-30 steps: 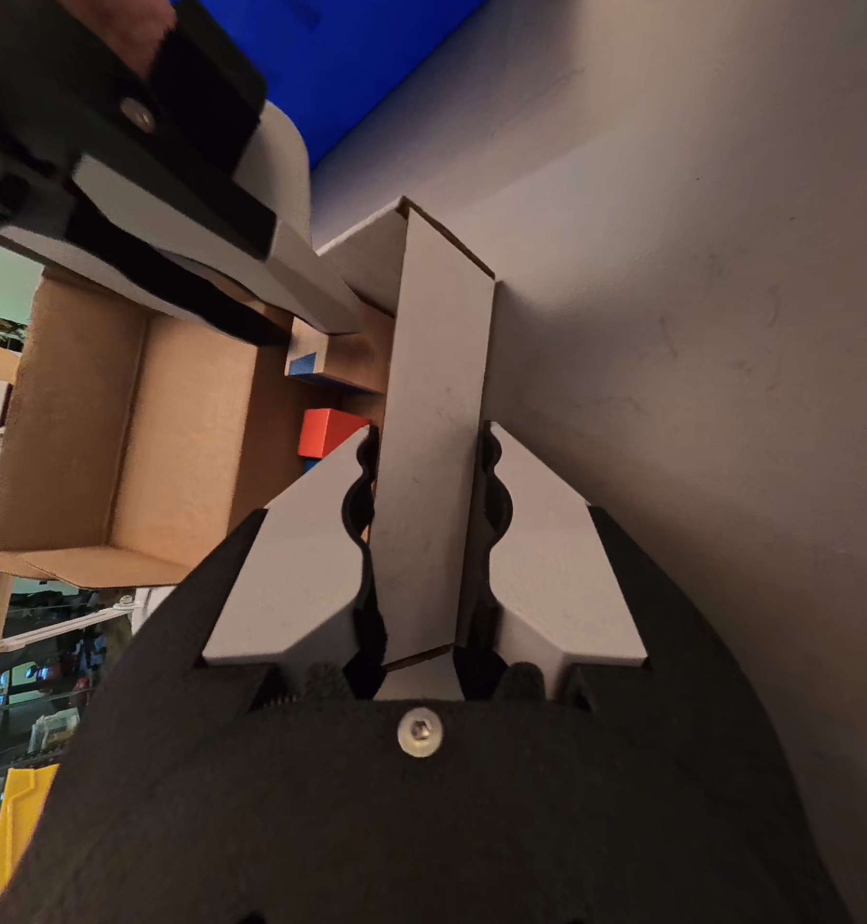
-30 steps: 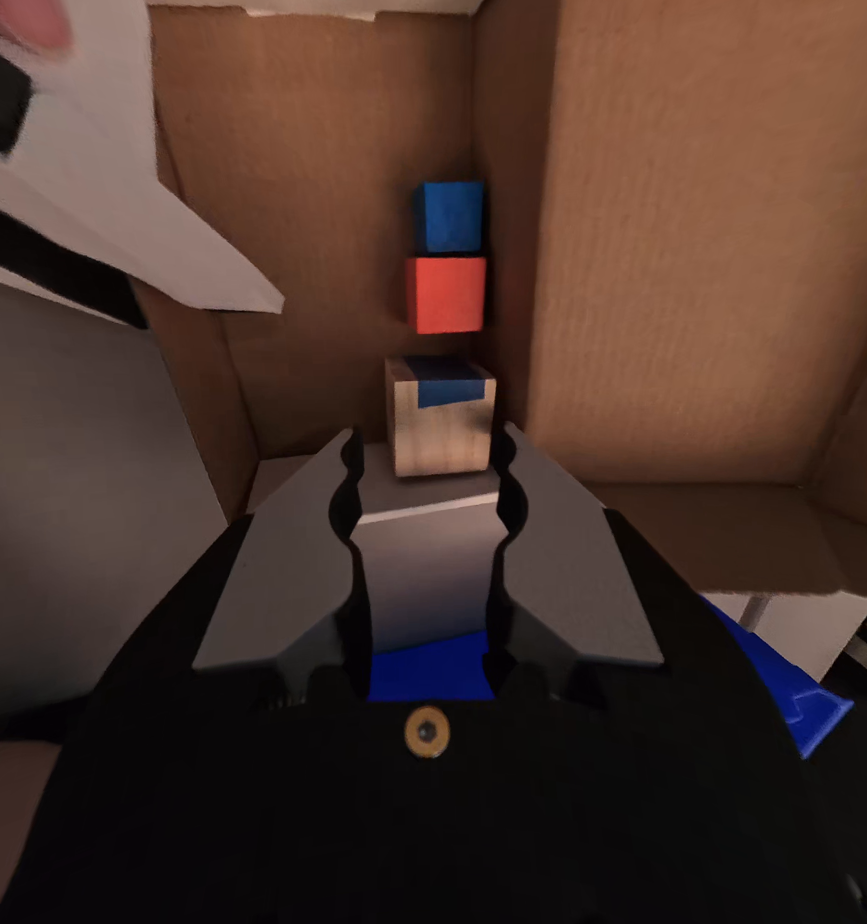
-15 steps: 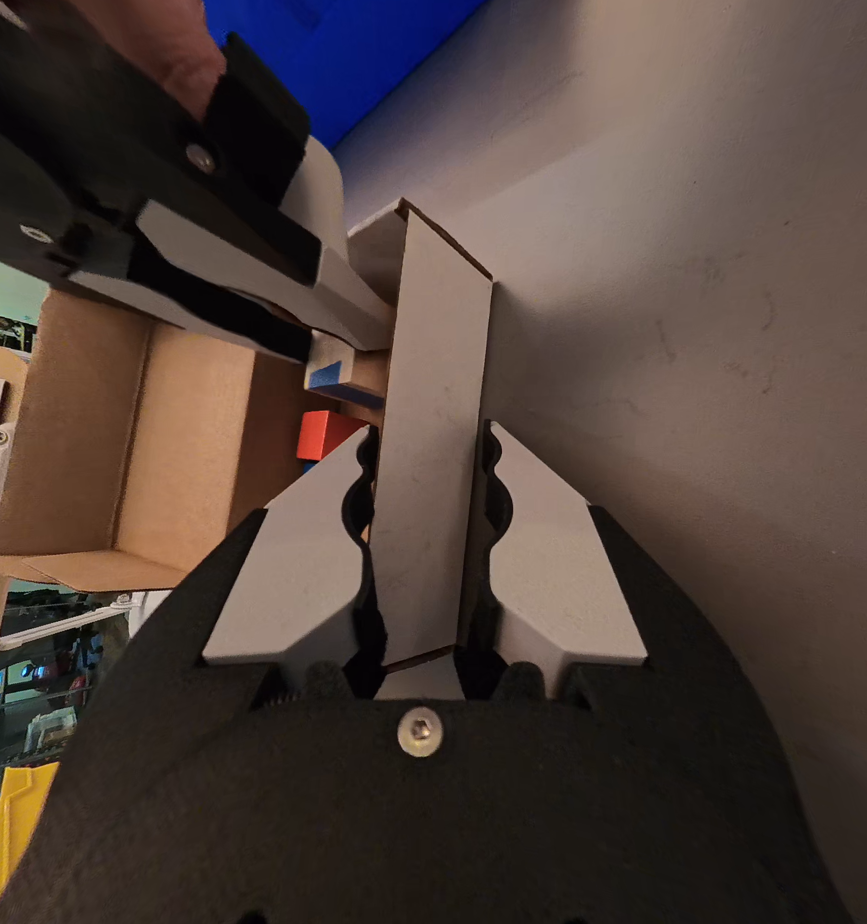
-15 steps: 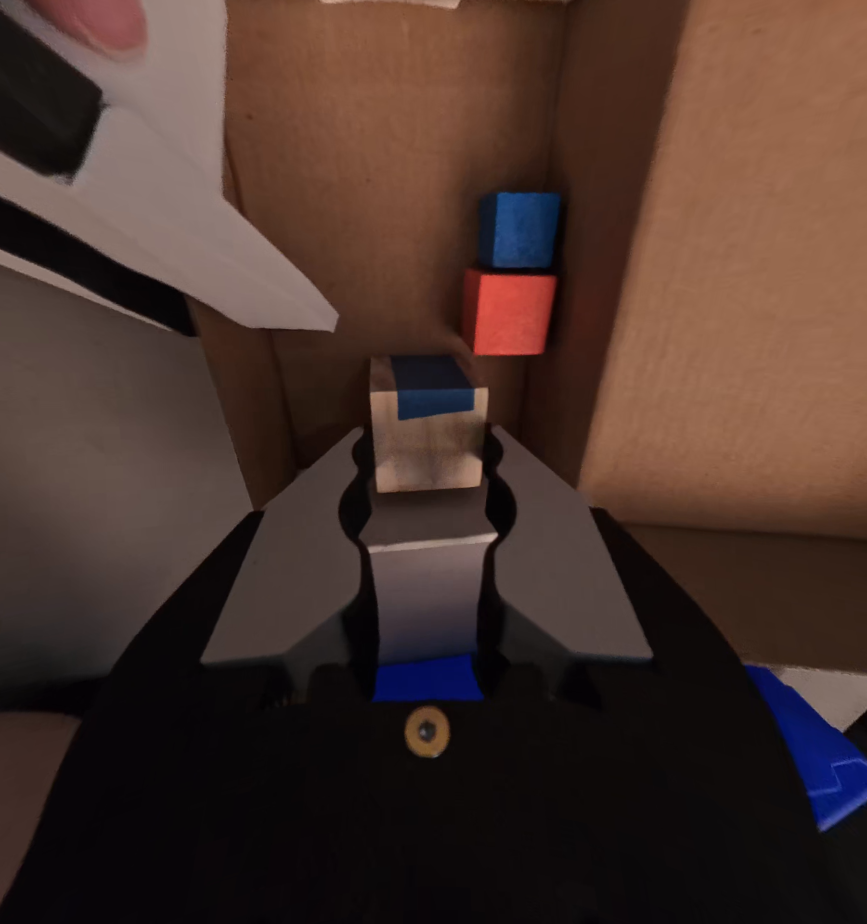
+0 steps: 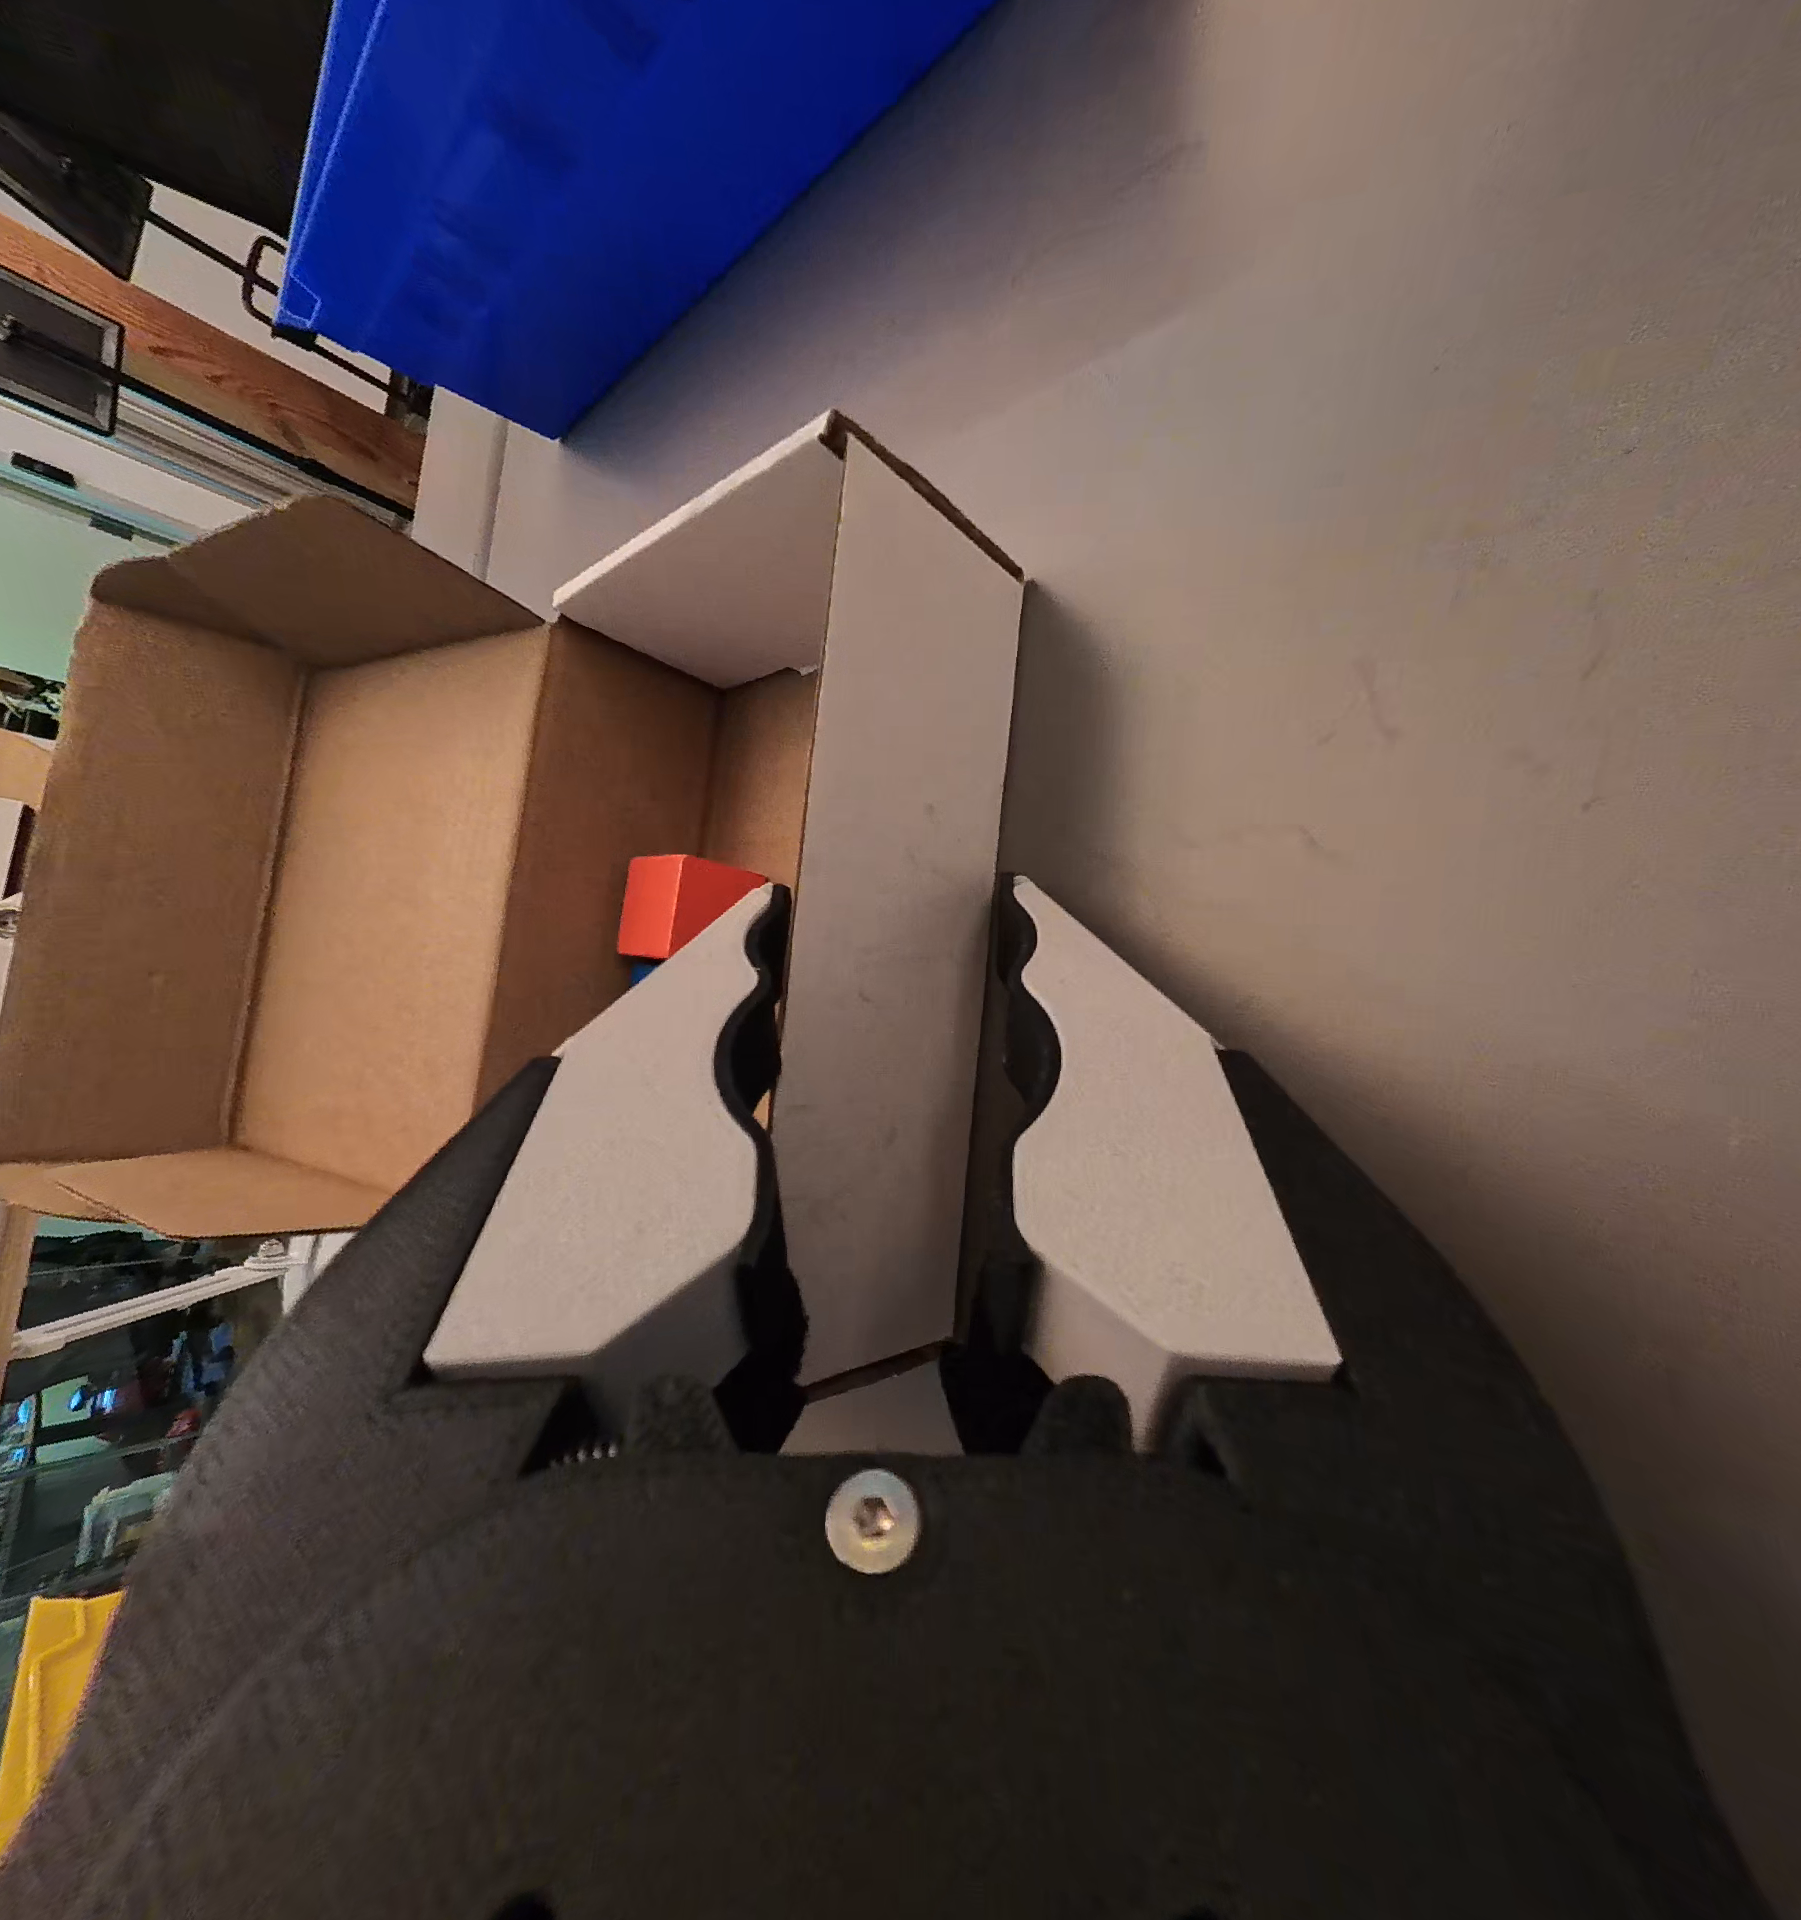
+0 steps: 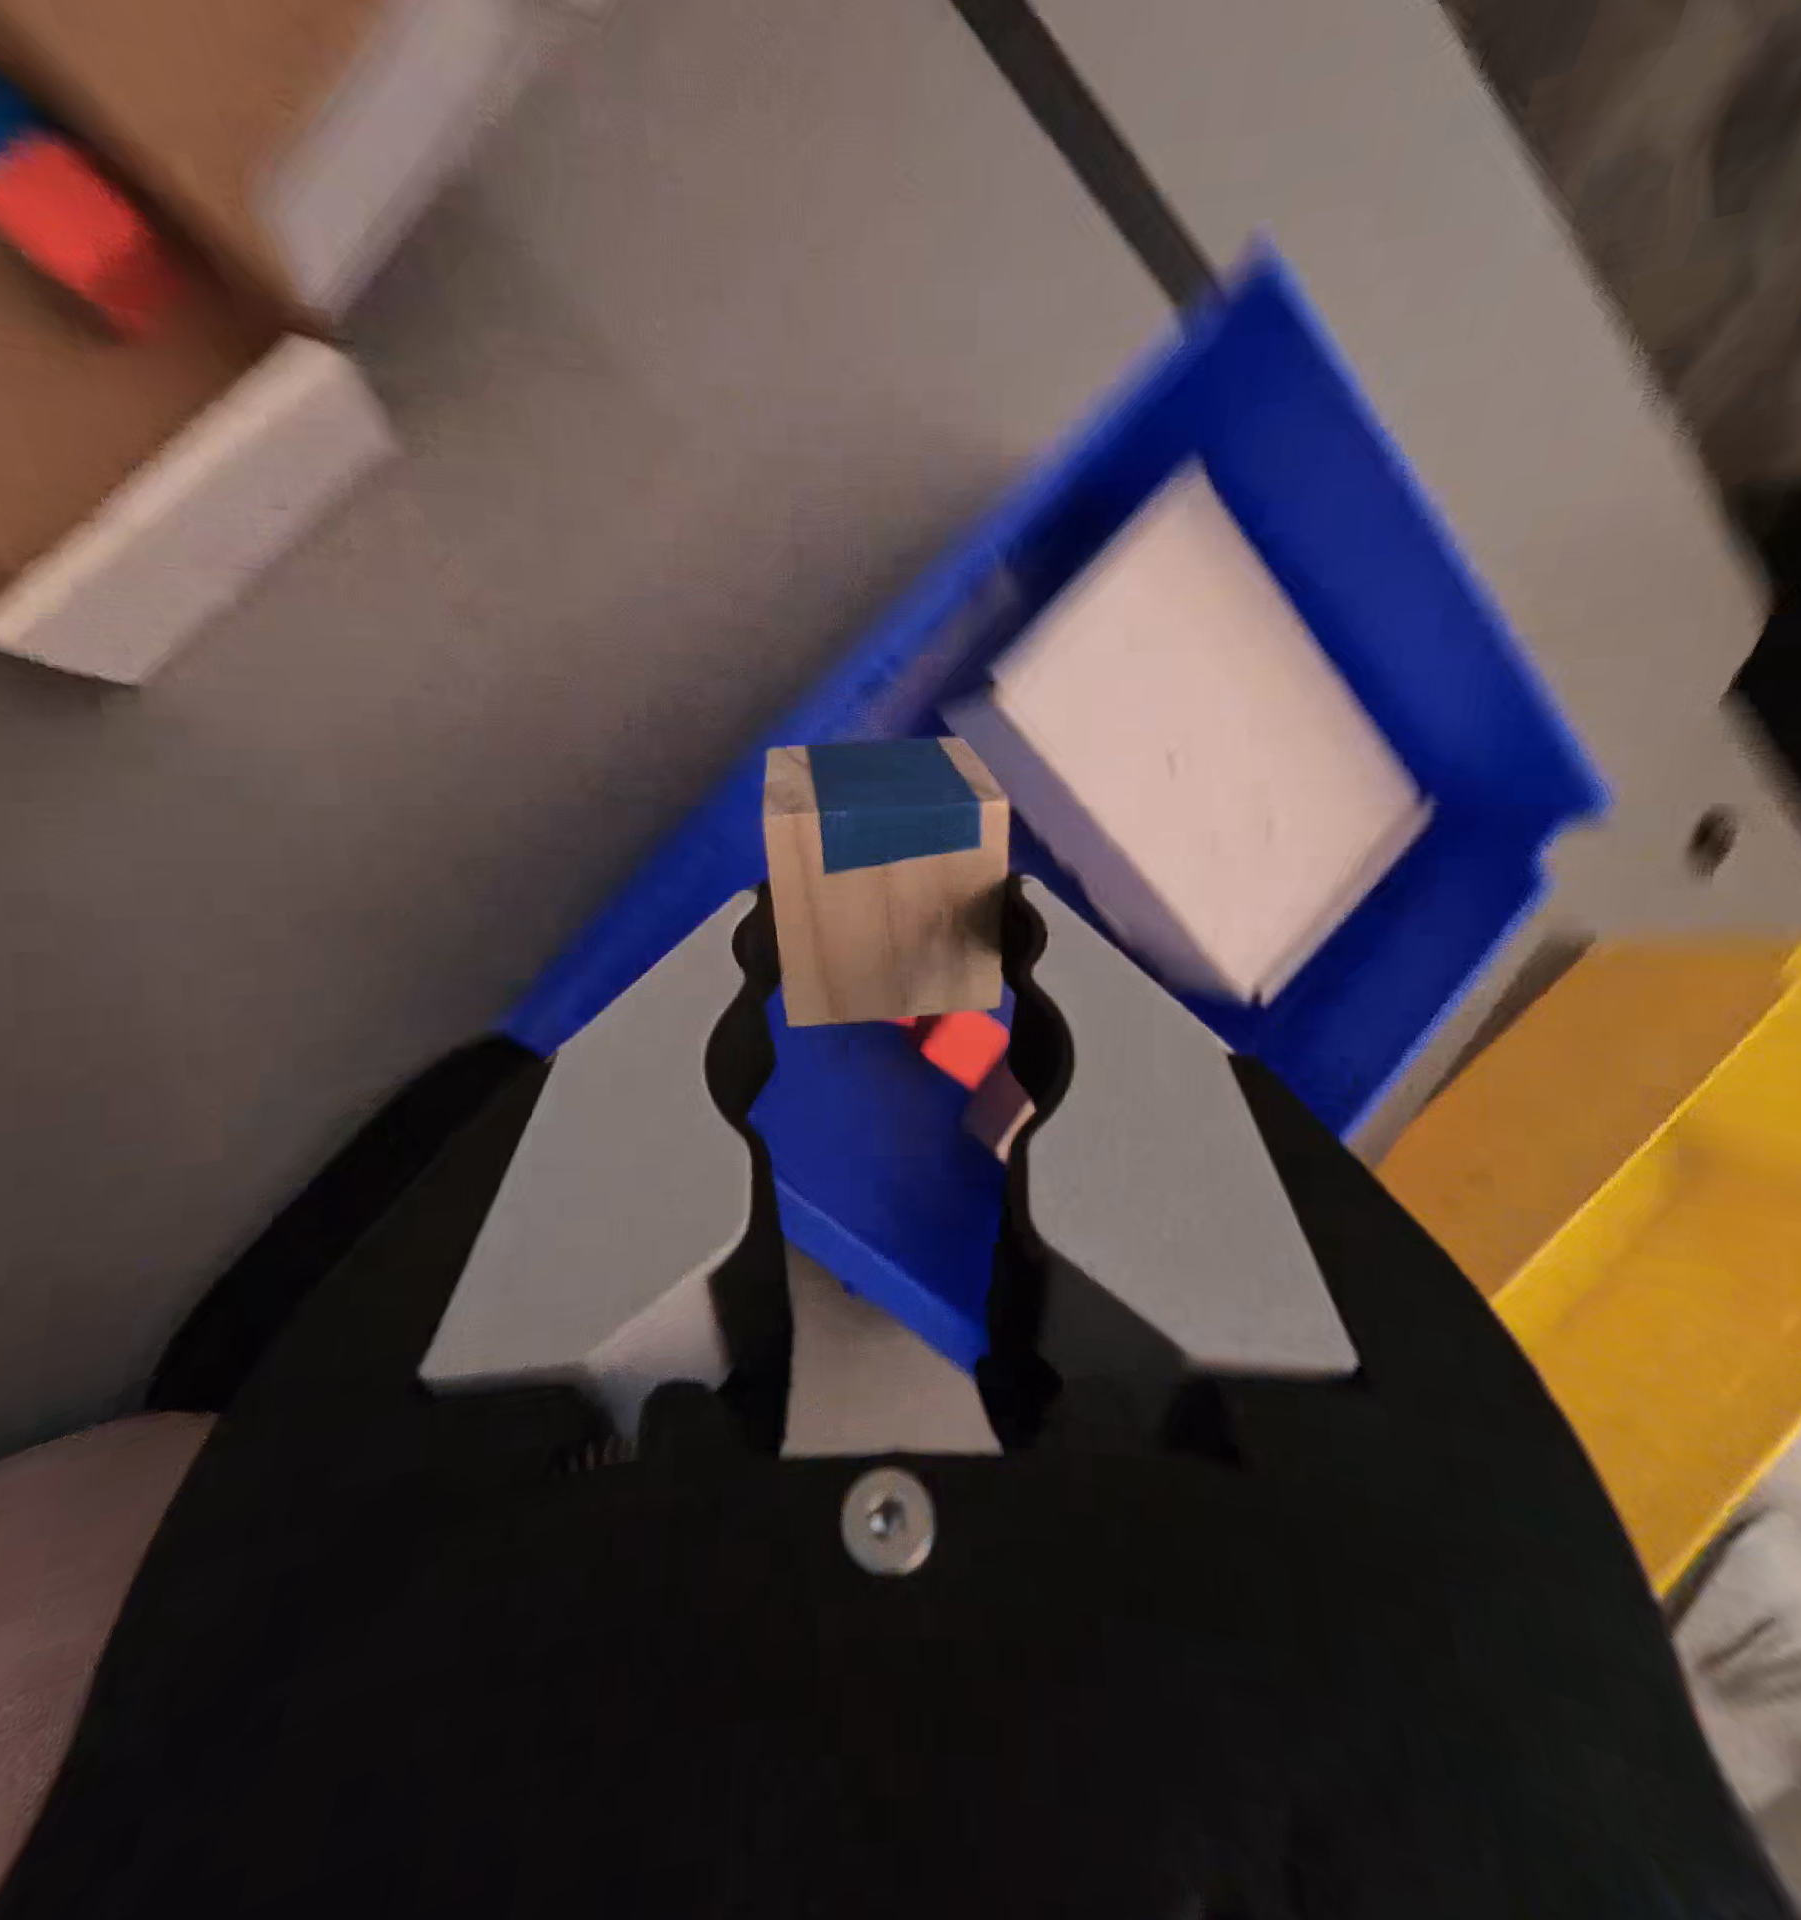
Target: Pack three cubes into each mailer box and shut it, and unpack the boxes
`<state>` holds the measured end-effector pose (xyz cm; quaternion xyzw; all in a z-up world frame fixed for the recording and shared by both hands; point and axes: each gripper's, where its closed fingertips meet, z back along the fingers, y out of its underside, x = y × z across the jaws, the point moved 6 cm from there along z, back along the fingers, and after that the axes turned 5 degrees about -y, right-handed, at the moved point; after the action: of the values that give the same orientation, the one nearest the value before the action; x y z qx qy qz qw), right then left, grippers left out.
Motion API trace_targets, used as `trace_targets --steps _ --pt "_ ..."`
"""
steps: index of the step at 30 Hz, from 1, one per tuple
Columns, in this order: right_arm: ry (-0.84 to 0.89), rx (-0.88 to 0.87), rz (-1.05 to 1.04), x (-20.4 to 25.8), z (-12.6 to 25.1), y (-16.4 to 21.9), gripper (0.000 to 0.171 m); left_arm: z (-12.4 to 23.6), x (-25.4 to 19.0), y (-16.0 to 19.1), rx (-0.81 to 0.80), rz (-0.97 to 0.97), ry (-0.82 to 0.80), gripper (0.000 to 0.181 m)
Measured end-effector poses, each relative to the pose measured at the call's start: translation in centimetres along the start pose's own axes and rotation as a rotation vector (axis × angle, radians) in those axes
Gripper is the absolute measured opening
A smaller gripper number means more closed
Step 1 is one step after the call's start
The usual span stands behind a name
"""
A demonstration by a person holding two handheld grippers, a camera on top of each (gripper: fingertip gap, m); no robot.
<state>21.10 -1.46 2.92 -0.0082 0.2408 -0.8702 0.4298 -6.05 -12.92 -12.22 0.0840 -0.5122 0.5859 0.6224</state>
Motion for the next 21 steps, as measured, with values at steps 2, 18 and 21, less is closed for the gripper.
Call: trace_targets --steps 2,18,21 --pt "0.007 0.094 -0.216 -4.1 -2.4 3.2 0.043 0.0 0.0 0.0 0.001 -0.005 -0.003 0.038" --pt "-0.004 0.357 -0.681 -9.8 -11.0 9.9 0.055 0.1 -0.1 0.0 0.002 -0.017 -0.008 0.037" --pt "0.038 0.364 -0.657 -9.6 -10.2 9.1 0.069 0.2 -0.1 0.0 0.003 -0.019 -0.008 0.037"
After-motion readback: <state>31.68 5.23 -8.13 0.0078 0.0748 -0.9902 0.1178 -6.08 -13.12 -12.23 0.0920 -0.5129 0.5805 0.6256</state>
